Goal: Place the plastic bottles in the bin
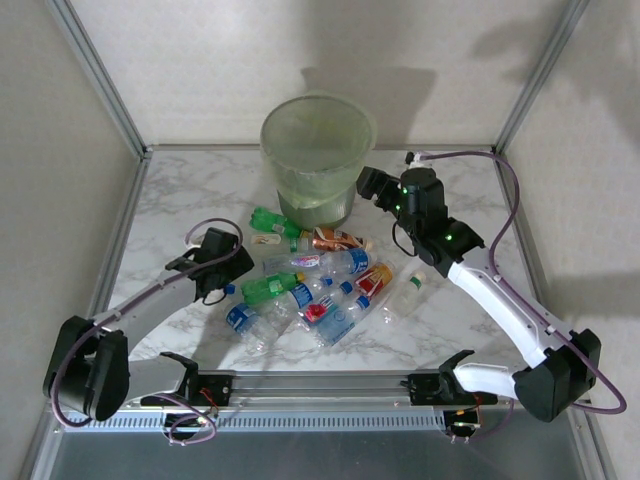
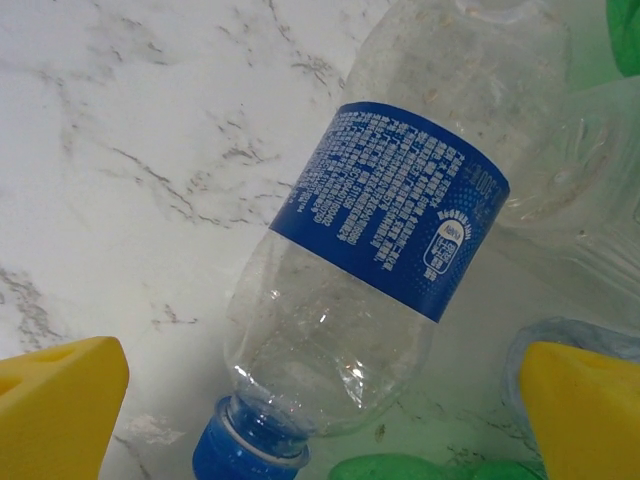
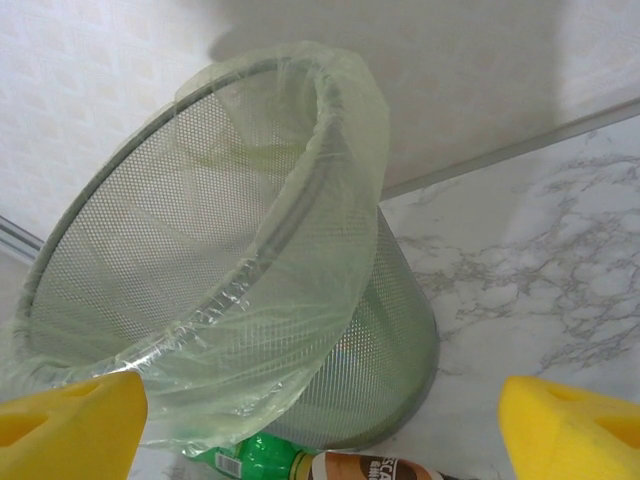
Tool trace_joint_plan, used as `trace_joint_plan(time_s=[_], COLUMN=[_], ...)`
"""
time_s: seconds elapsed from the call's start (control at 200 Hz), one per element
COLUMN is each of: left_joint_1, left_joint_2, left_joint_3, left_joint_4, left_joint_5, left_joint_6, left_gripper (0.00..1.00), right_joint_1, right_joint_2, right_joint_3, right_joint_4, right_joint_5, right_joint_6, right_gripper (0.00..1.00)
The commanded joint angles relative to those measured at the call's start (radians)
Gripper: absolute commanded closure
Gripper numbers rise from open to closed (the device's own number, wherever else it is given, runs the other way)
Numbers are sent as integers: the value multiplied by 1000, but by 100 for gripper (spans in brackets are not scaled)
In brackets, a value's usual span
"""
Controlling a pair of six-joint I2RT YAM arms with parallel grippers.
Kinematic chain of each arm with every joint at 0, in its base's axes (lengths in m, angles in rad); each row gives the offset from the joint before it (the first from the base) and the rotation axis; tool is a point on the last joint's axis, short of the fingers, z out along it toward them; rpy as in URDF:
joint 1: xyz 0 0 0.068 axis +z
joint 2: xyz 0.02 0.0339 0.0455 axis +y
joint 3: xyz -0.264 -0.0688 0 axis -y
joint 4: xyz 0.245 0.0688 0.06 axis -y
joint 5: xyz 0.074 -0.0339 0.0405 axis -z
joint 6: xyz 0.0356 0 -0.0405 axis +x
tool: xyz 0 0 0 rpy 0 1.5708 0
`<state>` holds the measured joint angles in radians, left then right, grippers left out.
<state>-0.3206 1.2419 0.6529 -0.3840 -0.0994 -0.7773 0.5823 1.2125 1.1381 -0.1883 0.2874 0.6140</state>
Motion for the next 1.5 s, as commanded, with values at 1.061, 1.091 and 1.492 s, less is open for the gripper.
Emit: trace_joint_plan(time_s=[1.061, 1.091, 1.492], left_joint_1=[109, 110, 117], left_joint_2=[282, 290, 299], left_joint_3=[126, 126, 140], left_joint_4=[155, 155, 145], left_joint_5=[29, 29, 21], left_joint_6=[52, 52, 58], left_gripper=[19, 19, 29], right_joint_1=[-2, -2, -1], right_joint_2=[-33, -33, -45], right_joint_3=[-68, -70, -96], right_joint_4=[-4, -4, 2], right_joint_5=[-60, -61, -60], right_joint_6=[53, 55, 59], right_gripper=[10, 9, 10])
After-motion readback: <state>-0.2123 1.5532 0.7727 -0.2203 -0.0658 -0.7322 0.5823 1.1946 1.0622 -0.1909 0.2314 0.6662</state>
